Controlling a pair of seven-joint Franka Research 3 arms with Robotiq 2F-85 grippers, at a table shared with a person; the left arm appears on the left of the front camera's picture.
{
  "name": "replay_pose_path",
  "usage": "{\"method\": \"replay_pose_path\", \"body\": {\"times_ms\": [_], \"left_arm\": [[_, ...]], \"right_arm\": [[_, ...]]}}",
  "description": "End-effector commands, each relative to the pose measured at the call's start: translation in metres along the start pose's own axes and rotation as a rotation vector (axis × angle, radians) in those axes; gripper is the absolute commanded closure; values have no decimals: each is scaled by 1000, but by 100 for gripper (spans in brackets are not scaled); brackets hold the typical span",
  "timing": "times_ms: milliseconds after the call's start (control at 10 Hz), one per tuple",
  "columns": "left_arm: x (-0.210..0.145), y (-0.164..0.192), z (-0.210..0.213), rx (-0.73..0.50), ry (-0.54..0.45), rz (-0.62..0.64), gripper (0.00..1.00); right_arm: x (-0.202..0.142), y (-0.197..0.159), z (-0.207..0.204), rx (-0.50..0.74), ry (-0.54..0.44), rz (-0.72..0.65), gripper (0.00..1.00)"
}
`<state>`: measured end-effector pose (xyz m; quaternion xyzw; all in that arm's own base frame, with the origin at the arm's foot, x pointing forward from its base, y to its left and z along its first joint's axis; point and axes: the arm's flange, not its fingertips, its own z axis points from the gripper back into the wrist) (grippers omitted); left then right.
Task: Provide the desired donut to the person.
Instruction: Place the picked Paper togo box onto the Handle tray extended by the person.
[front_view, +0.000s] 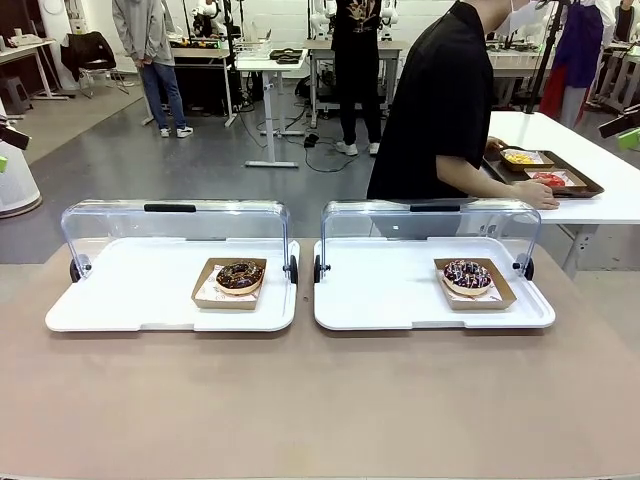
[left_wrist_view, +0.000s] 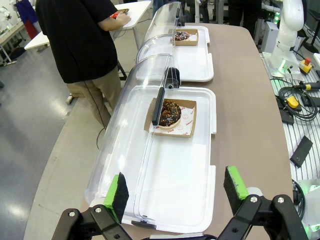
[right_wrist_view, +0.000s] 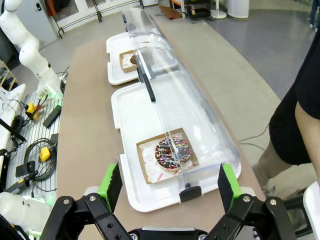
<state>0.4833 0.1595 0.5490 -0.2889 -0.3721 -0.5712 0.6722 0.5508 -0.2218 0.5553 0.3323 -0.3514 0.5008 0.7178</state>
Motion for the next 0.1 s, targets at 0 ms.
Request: {"method": "replay_pose_path", "body": {"times_ms": [0], "left_arm": [[1,-1,0,3,-10,0,0]], "right_arm": [[-1,1,-1,4,8,-2,0]]}}
